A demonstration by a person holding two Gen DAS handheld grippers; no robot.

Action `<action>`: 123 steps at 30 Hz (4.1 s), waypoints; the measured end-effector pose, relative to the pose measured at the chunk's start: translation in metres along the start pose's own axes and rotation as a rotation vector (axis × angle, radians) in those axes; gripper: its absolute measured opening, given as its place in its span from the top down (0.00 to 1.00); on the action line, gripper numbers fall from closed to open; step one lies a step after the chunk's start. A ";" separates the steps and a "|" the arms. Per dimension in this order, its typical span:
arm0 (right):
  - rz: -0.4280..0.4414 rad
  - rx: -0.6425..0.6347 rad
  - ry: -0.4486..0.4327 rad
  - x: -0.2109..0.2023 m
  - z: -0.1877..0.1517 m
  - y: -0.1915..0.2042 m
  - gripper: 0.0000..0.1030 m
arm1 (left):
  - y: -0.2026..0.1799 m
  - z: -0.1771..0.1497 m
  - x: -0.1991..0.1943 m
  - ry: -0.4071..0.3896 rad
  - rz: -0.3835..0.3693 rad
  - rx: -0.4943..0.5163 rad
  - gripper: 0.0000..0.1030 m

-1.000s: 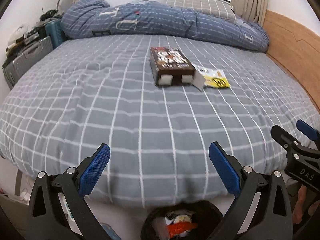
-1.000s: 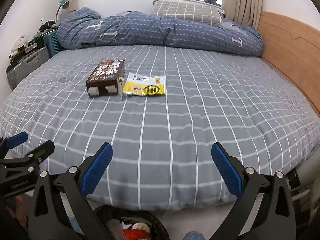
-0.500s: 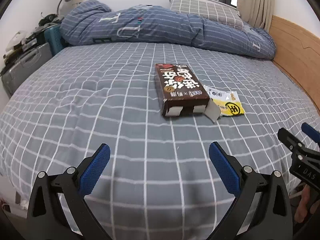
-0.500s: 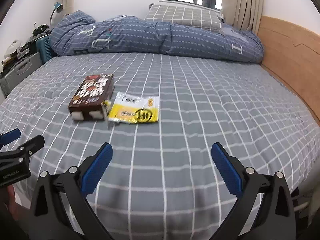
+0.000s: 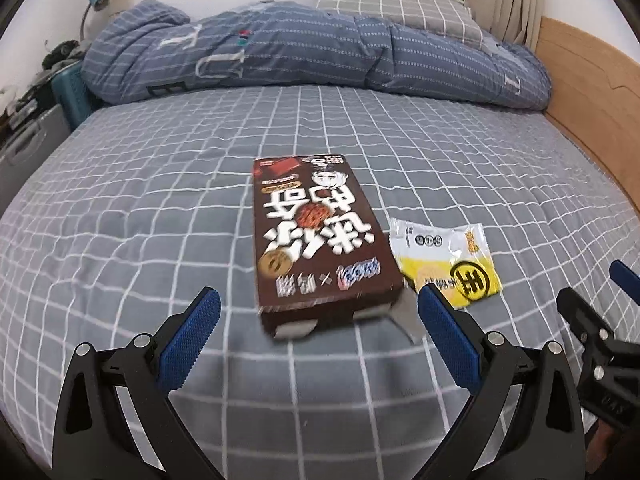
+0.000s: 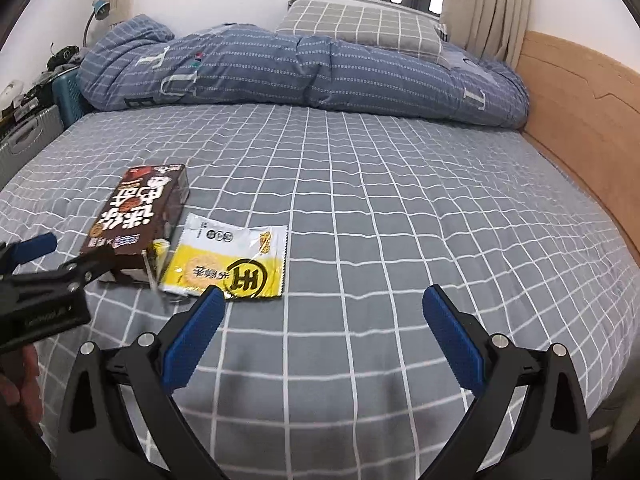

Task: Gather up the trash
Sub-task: 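Grasp the brown snack box with the left gripper while the right grasps the yellow packet, then carry the snack box and yellow packet with both grippers over the bin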

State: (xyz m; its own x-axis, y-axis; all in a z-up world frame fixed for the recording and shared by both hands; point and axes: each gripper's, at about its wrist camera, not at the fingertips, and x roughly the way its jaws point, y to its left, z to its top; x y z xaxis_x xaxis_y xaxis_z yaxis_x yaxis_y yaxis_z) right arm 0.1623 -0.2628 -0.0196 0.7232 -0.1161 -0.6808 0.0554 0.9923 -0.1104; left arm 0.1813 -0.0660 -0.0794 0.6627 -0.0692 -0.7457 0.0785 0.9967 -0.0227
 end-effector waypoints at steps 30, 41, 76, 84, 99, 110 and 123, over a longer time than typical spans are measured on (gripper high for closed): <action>0.025 -0.036 0.062 0.057 0.025 0.030 0.08 | 0.009 0.031 0.077 0.068 0.115 -0.059 0.05; 0.095 0.003 0.118 0.070 0.028 0.044 0.08 | 0.034 0.031 0.064 0.038 0.037 -0.111 0.13; 0.163 -0.086 0.278 0.124 0.019 0.107 0.40 | 0.073 0.010 0.024 0.003 0.035 -0.186 0.13; 0.179 -0.098 0.239 0.112 0.025 0.106 0.83 | 0.075 0.006 0.023 -0.004 0.035 -0.184 0.13; 0.177 -0.061 0.134 0.071 0.041 0.092 0.91 | 0.068 0.009 0.009 -0.028 0.036 -0.142 0.13; 0.154 -0.078 0.050 0.019 0.041 0.087 0.91 | 0.066 0.000 -0.028 -0.057 0.014 -0.107 0.13; 0.170 -0.054 0.019 -0.032 0.027 0.084 0.91 | 0.059 -0.020 -0.066 -0.073 0.012 -0.088 0.13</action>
State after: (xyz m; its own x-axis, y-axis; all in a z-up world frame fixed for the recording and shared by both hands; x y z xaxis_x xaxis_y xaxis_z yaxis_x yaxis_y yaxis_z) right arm 0.1619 -0.1743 0.0122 0.7059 0.0522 -0.7064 -0.1045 0.9940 -0.0309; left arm 0.1276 -0.0013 -0.0453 0.7159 -0.0565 -0.6959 0.0063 0.9972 -0.0746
